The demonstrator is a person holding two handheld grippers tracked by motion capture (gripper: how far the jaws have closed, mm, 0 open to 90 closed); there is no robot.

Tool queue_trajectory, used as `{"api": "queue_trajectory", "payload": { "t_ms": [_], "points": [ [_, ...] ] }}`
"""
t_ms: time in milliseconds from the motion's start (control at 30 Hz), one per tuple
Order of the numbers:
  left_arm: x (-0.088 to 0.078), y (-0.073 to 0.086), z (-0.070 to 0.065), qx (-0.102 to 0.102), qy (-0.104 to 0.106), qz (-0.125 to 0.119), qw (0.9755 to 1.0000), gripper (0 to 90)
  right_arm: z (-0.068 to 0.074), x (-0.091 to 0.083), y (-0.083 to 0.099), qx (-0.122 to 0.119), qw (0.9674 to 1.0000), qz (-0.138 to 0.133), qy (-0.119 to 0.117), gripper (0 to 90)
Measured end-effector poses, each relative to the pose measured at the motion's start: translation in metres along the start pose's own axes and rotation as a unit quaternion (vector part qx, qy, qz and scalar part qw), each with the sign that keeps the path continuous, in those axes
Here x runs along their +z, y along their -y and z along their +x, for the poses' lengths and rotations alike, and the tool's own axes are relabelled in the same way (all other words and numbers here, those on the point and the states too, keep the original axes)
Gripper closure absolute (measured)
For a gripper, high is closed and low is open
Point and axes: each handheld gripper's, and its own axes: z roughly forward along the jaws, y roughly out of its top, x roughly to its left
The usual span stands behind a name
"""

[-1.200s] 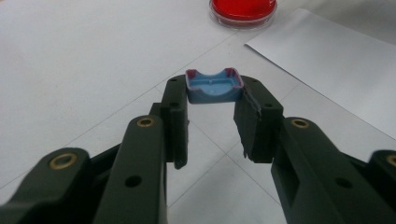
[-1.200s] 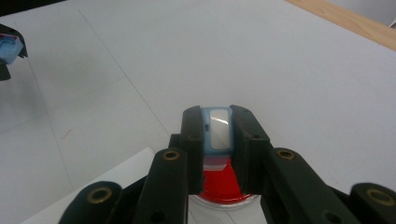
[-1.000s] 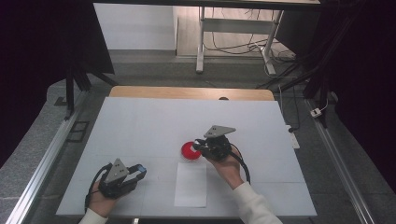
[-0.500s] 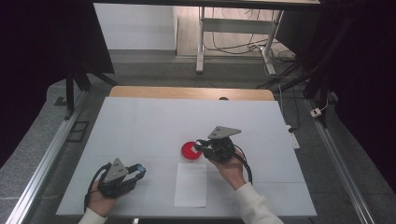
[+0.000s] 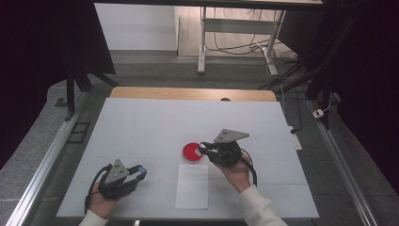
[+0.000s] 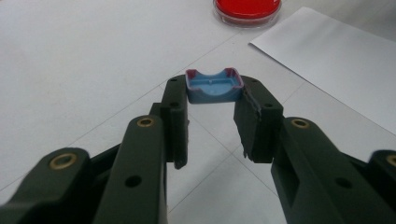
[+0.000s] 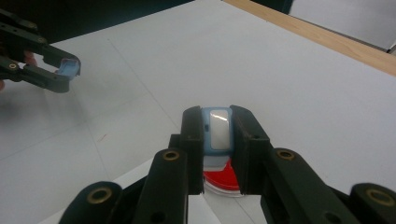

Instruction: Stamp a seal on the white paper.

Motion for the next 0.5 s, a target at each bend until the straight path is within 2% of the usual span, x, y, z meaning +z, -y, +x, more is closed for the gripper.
{"api": "queue_trajectory", "payload": {
  "t_ms": [200, 500],
  "points": [
    [0.000, 0.000, 0.000, 0.001, 0.000, 0.001, 1.0000, 65.6, 0.004, -0.007, -0.001, -0.008, 1.0000, 0.001, -0.001, 75.1],
    [0.000, 0.000, -0.001, 0.001, 0.000, 0.001, 1.0000, 65.7, 0.016, -0.011, 0.001, -0.021, 0.9995, 0.010, -0.022, 75.1]
  ]
}}
